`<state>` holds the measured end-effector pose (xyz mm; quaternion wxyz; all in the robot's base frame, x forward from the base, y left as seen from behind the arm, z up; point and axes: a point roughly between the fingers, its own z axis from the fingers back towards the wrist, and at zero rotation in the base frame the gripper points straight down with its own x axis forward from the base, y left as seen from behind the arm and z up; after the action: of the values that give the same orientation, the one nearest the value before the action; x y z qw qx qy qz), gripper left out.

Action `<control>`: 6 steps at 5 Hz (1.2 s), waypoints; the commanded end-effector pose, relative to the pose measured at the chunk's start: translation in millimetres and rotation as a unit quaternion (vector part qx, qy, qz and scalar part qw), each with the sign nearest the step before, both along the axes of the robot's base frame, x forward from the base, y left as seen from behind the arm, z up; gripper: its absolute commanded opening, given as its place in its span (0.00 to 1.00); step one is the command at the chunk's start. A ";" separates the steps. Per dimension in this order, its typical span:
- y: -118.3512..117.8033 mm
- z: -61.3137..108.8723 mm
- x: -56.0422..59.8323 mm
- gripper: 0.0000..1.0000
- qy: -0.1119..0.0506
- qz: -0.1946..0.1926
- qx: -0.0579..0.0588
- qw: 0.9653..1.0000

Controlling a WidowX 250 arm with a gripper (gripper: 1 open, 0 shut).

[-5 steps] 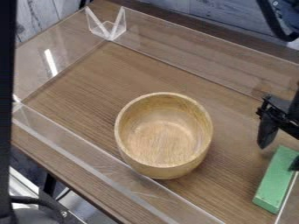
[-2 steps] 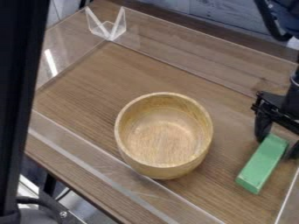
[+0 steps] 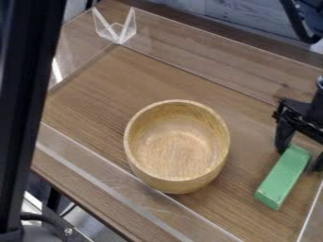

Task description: Put the green block in the brown bowl

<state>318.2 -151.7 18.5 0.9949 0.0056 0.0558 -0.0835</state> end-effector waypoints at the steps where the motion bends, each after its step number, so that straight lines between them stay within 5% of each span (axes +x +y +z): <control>1: -1.1 6.7 4.3 1.00 -0.006 0.004 0.004 1.000; 3: -0.1 6.7 5.4 1.00 0.032 -0.009 0.003 0.999; 6: 8.9 6.5 7.7 1.00 0.029 0.005 0.008 1.000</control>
<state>322.9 -145.6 19.0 0.9918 0.0097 0.0958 -0.0836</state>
